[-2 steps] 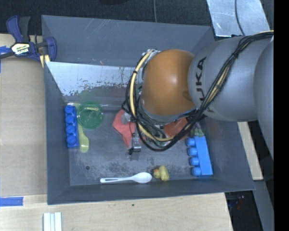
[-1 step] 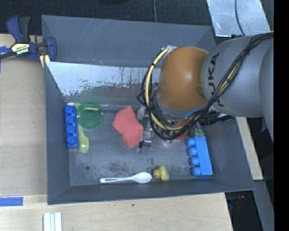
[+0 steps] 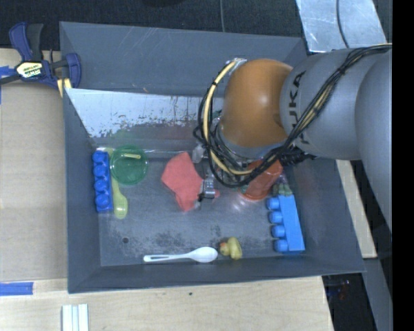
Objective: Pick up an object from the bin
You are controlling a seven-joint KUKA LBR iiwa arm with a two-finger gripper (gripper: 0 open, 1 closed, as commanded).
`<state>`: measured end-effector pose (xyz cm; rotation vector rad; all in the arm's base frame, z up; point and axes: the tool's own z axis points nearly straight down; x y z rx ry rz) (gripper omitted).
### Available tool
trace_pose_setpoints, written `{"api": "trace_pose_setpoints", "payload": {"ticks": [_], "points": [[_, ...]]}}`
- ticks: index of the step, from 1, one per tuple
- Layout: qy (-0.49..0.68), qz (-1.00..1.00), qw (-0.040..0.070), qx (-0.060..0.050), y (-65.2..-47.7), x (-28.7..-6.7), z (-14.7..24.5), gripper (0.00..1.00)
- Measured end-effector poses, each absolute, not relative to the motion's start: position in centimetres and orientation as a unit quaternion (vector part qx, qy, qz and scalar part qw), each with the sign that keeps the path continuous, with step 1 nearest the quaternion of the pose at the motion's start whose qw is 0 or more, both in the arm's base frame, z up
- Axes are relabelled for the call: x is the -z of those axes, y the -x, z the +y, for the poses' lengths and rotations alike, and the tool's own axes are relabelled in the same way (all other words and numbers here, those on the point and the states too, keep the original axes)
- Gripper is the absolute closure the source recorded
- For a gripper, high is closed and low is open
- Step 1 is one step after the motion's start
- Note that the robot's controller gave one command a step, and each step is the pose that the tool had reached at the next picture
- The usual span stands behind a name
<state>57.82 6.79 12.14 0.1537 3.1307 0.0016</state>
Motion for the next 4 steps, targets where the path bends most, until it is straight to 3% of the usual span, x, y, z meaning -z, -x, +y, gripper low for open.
{"api": "trace_pose_setpoints", "payload": {"ticks": [1, 2, 3, 4], "points": [[-0.096, 0.995, 0.006, 0.000, -59.6, -9.4, 5.7, 0.00], [-0.196, 0.981, 0.006, -0.002, -60.1, -7.3, 6.7, 1.00], [-0.196, 0.981, 0.006, -0.002, -60.1, -7.3, 6.7, 1.00], [-0.122, 0.993, 0.007, -0.001, -61.2, -7.7, 9.5, 1.00]]}}
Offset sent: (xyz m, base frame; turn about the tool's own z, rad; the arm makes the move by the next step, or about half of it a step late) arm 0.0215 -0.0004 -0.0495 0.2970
